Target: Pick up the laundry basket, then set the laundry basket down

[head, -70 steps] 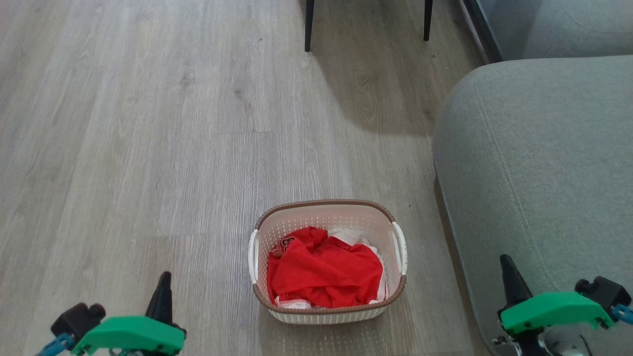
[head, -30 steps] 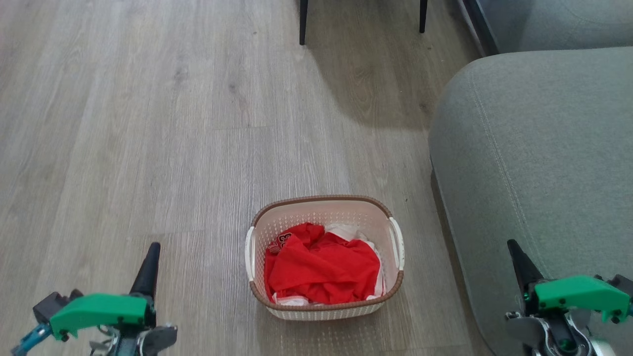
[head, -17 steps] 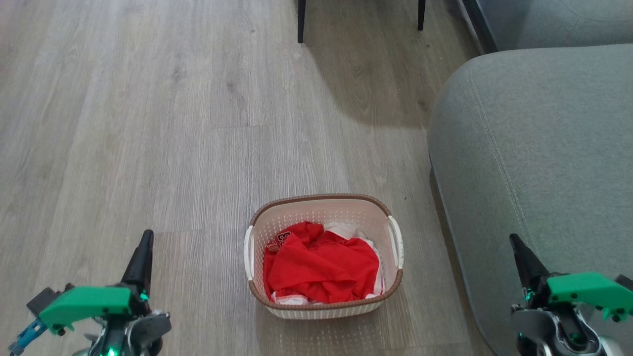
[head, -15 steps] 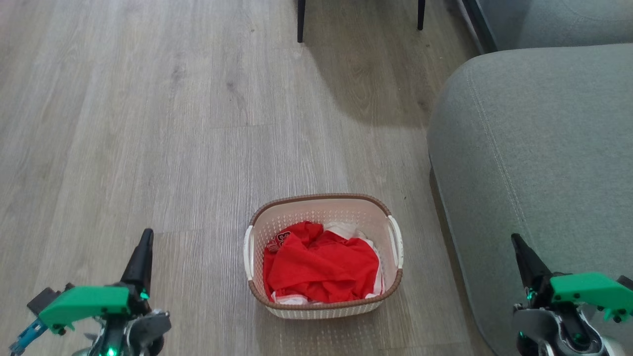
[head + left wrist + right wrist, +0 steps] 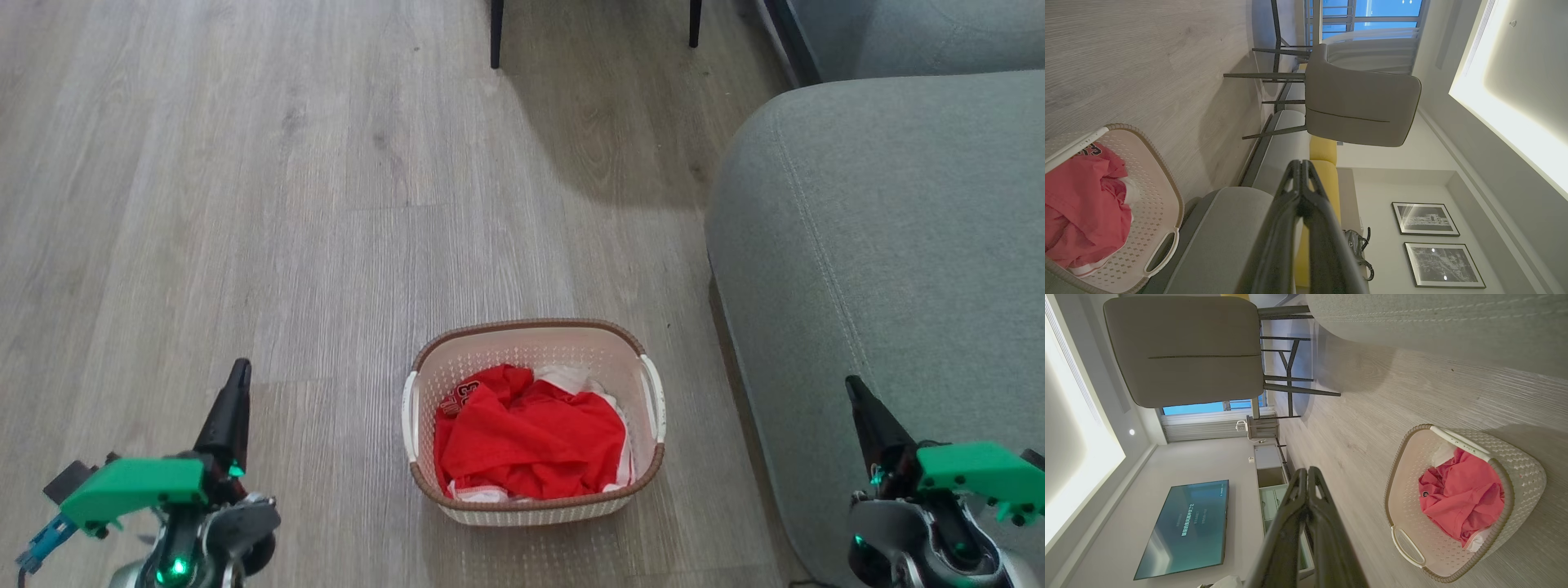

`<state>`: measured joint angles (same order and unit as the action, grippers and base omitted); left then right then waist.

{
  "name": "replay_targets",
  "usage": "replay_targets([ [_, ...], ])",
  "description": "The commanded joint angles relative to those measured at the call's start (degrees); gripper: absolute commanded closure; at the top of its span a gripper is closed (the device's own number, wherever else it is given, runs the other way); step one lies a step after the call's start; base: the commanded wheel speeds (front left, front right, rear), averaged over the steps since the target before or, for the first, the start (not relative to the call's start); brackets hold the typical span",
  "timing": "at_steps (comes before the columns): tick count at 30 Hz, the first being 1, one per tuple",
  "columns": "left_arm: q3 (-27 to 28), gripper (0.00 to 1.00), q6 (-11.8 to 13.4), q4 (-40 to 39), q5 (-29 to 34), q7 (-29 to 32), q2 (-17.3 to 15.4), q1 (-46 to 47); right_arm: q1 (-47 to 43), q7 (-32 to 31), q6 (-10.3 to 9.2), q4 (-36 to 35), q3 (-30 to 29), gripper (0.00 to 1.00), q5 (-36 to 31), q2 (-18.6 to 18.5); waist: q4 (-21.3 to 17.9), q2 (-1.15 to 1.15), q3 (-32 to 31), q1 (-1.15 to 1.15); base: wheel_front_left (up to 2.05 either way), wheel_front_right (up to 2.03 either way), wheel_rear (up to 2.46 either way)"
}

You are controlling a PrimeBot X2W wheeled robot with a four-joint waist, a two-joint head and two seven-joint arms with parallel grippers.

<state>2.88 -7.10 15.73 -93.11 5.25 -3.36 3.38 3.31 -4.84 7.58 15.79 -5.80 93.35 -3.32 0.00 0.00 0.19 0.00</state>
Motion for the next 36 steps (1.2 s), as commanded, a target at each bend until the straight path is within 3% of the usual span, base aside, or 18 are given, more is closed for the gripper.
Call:
replay_targets([
  [1, 2.4, 1.0, -0.4, -1.7, -0.1, 0.3, -0.4, 2.7, 2.7, -0.4, -0.09, -1.9, 0.9, 1.0, 0.1, -0.7, 0.0, 0.0, 0.0, 0.0, 0.0, 0.0, 0.0],
  [36, 2.9, 1.0, -0.4, -1.7, 0.3, 0.6, -0.1, 2.7, 2.8, -0.8, -0.09, -1.8, 0.3, 1.0, -0.4, -0.3, 0.0, 0.0, 0.0, 0.0, 0.0, 0.0, 0.0],
])
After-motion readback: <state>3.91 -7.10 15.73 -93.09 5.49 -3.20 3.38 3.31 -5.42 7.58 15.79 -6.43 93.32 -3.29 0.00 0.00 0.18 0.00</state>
